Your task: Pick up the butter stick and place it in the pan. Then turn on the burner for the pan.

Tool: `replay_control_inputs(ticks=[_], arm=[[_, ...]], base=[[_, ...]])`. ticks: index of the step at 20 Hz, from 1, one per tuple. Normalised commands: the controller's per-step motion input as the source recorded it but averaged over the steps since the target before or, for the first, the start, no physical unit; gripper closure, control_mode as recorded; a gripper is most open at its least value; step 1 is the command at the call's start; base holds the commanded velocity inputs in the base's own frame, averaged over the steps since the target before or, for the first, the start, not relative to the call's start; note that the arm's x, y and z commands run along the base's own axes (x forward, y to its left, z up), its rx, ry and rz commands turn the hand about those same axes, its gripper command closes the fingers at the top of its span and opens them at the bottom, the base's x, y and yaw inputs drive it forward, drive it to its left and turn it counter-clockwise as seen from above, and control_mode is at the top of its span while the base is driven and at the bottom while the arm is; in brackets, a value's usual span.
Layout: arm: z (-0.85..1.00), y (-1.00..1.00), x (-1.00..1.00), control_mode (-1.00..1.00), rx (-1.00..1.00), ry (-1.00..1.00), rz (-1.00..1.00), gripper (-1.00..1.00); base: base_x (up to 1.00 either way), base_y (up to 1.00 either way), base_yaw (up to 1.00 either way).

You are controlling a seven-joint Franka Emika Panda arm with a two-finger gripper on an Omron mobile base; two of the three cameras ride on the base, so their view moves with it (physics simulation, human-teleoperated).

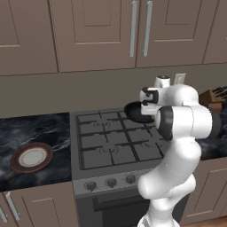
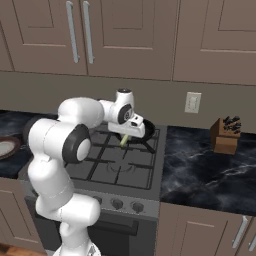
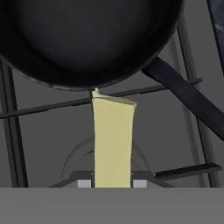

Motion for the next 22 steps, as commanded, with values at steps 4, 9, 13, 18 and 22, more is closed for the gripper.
replay_control_inputs(ticks=[4,9,13,18,22], arm=[[0.0,0.0,0.57,-1.0,0.0,0.0,0.0,1.0],[-0.01,0.0,0.55,-1.0,0.0,-0.01,0.0,1.0],[0.0,0.0,0.53,-1.0,0.0,-0.03,0.0,1.0],[-0.09,0.0,0.5,-1.0,0.0,-0.02,0.0,1.0],[-0.21,0.0,0.35,-1.0,0.0,0.0,0.0,1.0]], base=[[0.0,0.0,0.0],[0.0,0.0,0.0],[0.0,0.0,0.0],[0.0,0.0,0.0],[0.0,0.0,0.0]])
